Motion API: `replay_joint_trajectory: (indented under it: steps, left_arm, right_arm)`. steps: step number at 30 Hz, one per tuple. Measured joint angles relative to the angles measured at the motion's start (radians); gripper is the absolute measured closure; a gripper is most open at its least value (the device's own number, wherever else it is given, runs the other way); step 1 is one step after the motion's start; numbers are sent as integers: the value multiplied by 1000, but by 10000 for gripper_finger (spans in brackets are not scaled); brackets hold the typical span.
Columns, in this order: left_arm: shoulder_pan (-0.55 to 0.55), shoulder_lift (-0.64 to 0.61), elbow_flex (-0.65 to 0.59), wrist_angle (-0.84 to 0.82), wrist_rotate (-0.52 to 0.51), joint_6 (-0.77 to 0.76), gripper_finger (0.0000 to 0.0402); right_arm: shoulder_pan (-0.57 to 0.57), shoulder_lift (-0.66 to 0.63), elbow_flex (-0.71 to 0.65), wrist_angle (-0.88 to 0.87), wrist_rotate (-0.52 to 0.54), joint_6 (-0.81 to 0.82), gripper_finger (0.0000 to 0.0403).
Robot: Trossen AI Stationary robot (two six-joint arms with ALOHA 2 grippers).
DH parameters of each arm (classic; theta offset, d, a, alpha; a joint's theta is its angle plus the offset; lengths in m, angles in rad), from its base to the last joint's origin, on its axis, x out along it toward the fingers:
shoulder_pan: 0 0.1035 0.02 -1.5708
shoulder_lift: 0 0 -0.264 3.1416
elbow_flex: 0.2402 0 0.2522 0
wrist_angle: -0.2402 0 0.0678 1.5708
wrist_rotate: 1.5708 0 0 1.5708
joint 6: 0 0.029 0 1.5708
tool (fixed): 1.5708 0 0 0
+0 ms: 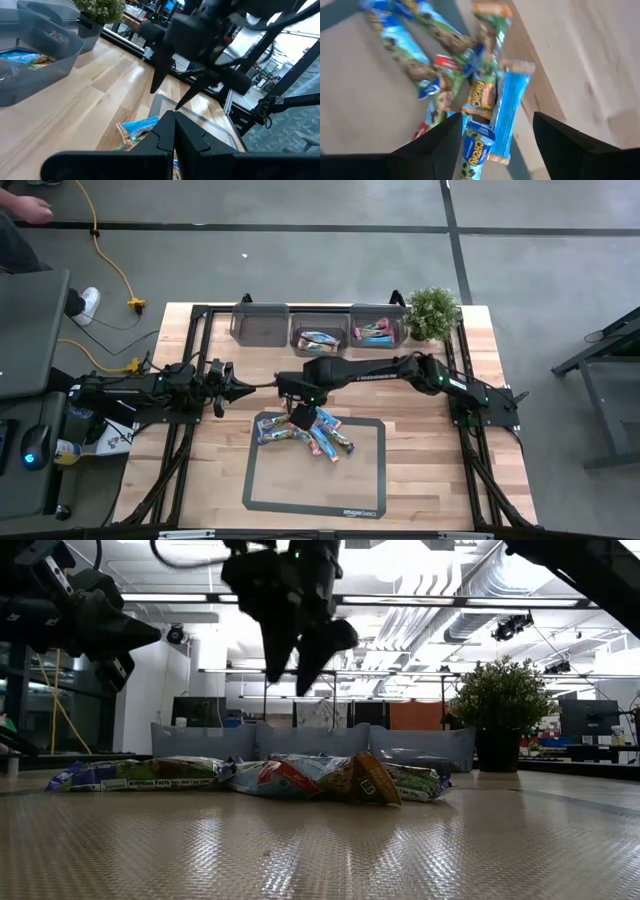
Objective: Pick and place Granola Bars by type
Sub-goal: Put the yellow granola bar into the center black bin
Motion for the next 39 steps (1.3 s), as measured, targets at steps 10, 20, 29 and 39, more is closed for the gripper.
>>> replay_joint_trajectory:
  steps: [10, 20, 29, 39]
  left_arm:
    - [0, 0, 0, 0, 0, 0, 401]
    - [0, 0, 0, 0, 9, -1, 401]
    - [0, 0, 0, 0, 9, -1, 401]
    - [0, 0, 0, 0, 10, -1, 401]
  right_arm:
    - [1, 1, -202, 113, -37, 139, 176]
    - [-6, 2, -307, 154, -38, 131, 175]
    - [-6, 1, -308, 194, 13, 117, 175]
    - [-21, 2, -308, 242, 51, 109, 175]
